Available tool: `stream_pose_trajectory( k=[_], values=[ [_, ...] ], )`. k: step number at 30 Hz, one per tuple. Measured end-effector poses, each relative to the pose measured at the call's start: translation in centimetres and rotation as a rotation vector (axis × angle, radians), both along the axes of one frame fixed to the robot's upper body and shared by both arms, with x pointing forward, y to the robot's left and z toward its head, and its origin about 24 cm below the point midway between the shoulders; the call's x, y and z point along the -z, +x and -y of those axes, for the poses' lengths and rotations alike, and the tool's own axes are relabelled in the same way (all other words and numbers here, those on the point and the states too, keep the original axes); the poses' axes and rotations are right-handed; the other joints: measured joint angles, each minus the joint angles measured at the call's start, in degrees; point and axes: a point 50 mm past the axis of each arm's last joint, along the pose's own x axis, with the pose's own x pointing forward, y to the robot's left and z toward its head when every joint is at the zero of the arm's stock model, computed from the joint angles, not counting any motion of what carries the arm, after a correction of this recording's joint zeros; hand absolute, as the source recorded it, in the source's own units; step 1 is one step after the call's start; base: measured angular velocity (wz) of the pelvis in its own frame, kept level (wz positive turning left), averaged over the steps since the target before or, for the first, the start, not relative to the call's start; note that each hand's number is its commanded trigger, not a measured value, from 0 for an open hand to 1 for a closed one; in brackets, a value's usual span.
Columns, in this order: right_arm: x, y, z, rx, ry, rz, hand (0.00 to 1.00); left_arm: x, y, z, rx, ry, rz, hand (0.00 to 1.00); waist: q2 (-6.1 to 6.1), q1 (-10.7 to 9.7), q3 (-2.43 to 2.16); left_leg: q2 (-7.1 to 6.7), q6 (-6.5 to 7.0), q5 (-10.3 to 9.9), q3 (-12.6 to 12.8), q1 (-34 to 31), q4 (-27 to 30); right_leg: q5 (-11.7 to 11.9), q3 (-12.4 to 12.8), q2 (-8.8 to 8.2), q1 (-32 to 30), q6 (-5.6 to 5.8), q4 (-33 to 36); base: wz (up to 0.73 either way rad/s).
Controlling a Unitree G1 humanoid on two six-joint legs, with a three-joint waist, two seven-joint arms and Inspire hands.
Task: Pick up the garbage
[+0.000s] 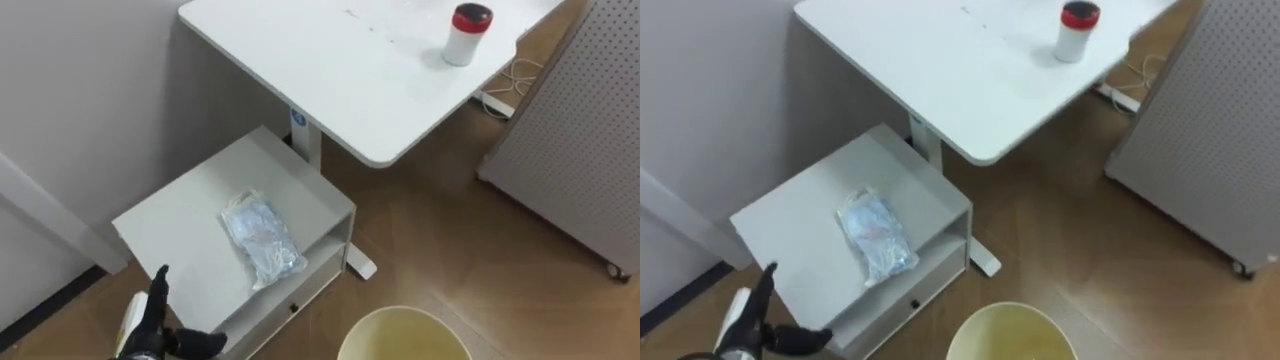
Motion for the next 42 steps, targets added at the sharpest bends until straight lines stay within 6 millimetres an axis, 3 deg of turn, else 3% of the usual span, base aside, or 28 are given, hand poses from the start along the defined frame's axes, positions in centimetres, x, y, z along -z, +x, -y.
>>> stream_pose_trajectory(
  k=[4,7,13,21,24,25,31,42],
  values=[
    [-0.5,0.7,0.5,-0.010,-0.013,0.031,1.00,-1.1,1.2,0.3,-0.009,0.027,0.066,0.00,0.43,-1.4,0.28,0.68,0.29,-0.2,0.7,-3.9,1.6,0.7,0.3,0.23,-4.0,-0.97,1.3,-0.10],
    [-1.0,1.4,0.6,-0.013,-0.015,0.067,1.00,-2.3,2.1,0.1,-0.022,0.045,0.127,0.00,1.20,-2.5,0.75,1.70,-0.01,-0.5,0.7,-6.9,3.8,1.5,0.3,1.08,-6.3,-1.60,1.5,-0.12],
    [-1.3,1.5,1.2,0.007,-0.005,0.094,1.00,-5.2,4.4,-0.3,-0.041,0.122,0.258,0.00,1.59,-5.0,0.95,2.33,-0.07,-0.6,1.5,-10.0,5.6,1.5,0.3,0.98,-9.8,-2.28,3.4,-0.05],
    [-1.8,2.2,1.2,0.044,-0.003,0.132,1.00,-7.0,5.9,0.2,-0.013,0.184,0.330,0.00,1.43,-6.6,1.13,2.58,-0.07,-1.3,2.5,-13.7,8.5,1.1,2.3,1.21,-14.6,-2.65,6.6,-0.08],
    [-1.9,2.4,1.1,0.054,0.012,0.146,1.00,-7.1,6.0,0.3,-0.005,0.203,0.333,0.00,1.14,-7.0,1.52,2.73,-0.15,-1.9,2.5,-14.8,10.2,0.7,2.3,1.30,-15.7,-2.80,7.7,-0.03],
    [-1.9,2.4,1.1,0.054,0.013,0.148,1.00,-7.1,6.0,0.3,-0.005,0.206,0.335,0.00,1.04,-7.0,1.72,3.38,-0.14,-2.2,2.5,-15.3,11.0,0.5,2.3,1.47,-16.1,-2.87,8.1,-0.06],
    [-1.9,2.5,1.0,0.069,0.032,0.154,1.00,-7.3,5.9,-0.6,-0.013,0.261,0.343,0.00,1.04,-7.7,1.77,4.66,-0.12,-2.8,2.1,-18.1,13.3,0.6,1.4,2.06,-17.9,-3.18,8.5,-0.03],
    [-1.9,2.5,0.7,0.072,0.050,0.150,1.00,-6.5,6.0,-0.9,0.044,0.375,0.244,0.00,0.98,-8.9,1.77,4.34,-0.11,-2.8,1.9,-18.4,12.5,0.6,1.6,2.10,-18.1,-3.21,8.2,0.01]
  ],
)
